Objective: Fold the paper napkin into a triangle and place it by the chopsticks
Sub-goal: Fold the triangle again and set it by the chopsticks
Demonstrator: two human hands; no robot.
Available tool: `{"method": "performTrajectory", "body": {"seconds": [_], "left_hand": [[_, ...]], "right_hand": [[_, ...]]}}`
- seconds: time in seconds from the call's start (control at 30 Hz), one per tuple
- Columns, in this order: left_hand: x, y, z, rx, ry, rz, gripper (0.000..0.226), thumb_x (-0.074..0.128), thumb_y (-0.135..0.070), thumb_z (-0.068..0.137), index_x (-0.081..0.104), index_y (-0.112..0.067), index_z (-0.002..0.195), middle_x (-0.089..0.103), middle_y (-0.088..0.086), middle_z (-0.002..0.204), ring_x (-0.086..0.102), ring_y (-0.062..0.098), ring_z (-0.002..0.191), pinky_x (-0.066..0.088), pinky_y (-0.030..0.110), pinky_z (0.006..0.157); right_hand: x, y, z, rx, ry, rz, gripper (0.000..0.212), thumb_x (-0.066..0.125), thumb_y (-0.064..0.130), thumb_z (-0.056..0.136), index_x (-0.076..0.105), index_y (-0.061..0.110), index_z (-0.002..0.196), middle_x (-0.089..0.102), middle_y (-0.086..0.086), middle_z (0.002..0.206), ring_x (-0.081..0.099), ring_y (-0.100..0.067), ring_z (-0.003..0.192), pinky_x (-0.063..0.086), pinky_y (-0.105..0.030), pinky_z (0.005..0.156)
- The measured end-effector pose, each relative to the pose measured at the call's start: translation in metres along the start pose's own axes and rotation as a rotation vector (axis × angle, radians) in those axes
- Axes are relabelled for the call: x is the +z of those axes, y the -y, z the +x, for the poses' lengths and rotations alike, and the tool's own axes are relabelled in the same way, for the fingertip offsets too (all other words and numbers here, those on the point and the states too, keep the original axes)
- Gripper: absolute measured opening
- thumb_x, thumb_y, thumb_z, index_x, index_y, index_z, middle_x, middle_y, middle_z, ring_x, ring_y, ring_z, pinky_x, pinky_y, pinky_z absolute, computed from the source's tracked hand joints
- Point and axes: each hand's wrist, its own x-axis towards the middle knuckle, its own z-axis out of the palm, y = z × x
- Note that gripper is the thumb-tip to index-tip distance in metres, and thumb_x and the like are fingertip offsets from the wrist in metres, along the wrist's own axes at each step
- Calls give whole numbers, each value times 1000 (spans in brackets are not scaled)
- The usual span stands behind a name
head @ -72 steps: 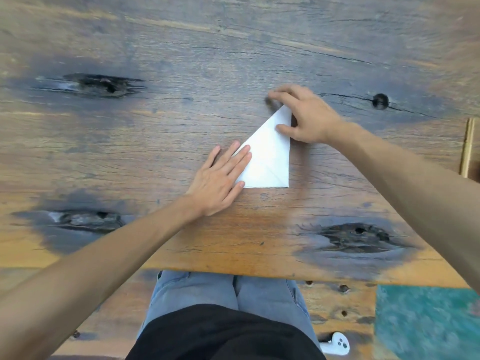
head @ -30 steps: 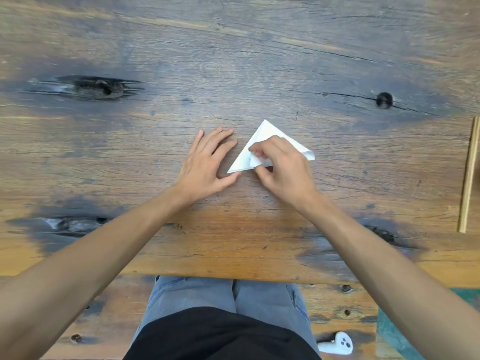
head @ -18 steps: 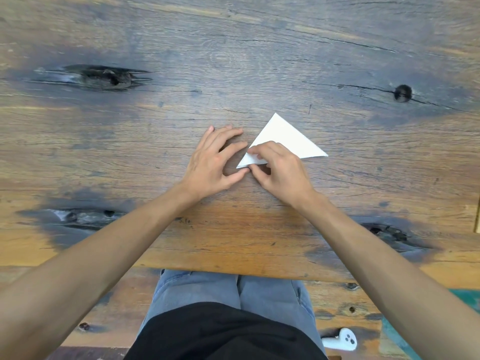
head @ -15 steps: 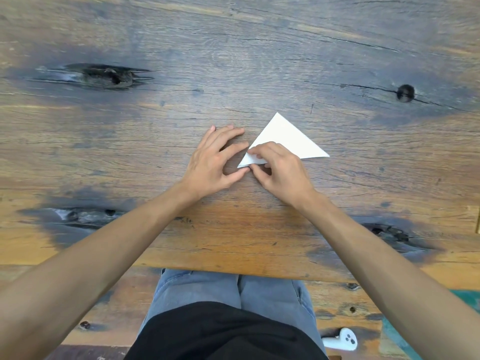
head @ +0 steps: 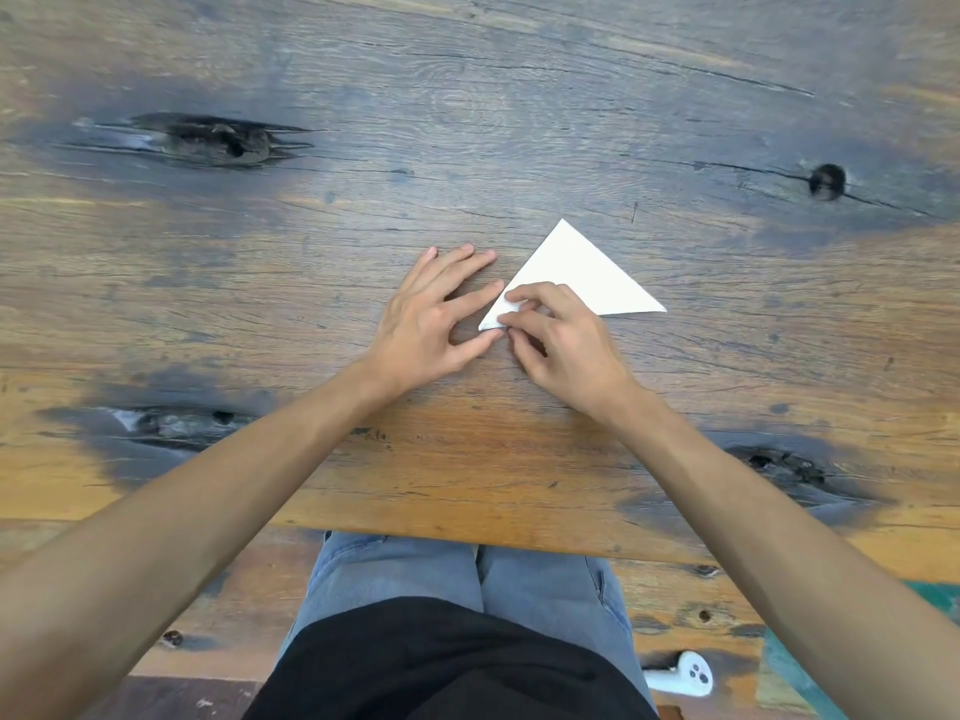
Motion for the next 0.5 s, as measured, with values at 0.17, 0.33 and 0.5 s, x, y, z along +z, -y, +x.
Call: {"method": "performTrajectory", "body": {"seconds": [0.17, 0.33, 0.5], "left_hand": [[-2, -3, 0, 4, -2, 33, 47, 76, -38, 90, 71, -13, 130, 56, 12, 150, 49, 33, 143, 33, 60, 120], [-3, -20, 9, -35, -26, -23, 55, 72, -39, 89, 65, -8, 134, 57, 8, 149, 46, 29, 146, 30, 56, 122], [7, -45, 50, 14, 22, -49, 47, 50, -25, 104, 52, -5, 146, 46, 7, 159, 32, 29, 154, 21, 49, 128]], "right_hand": [[1, -3, -1, -11, -21, 1, 15, 70, 3, 91, 80, 4, 103, 70, -14, 119, 69, -31, 97, 60, -40, 84], [-5, -3, -5, 14, -117, -1, 12, 69, 6, 93, 78, 5, 101, 71, -12, 117, 68, -32, 95, 60, -44, 78], [-20, -17, -8, 217, -213, -173, 36, 59, 16, 100, 66, 8, 134, 62, -9, 145, 61, -31, 128, 49, -43, 103]]}}
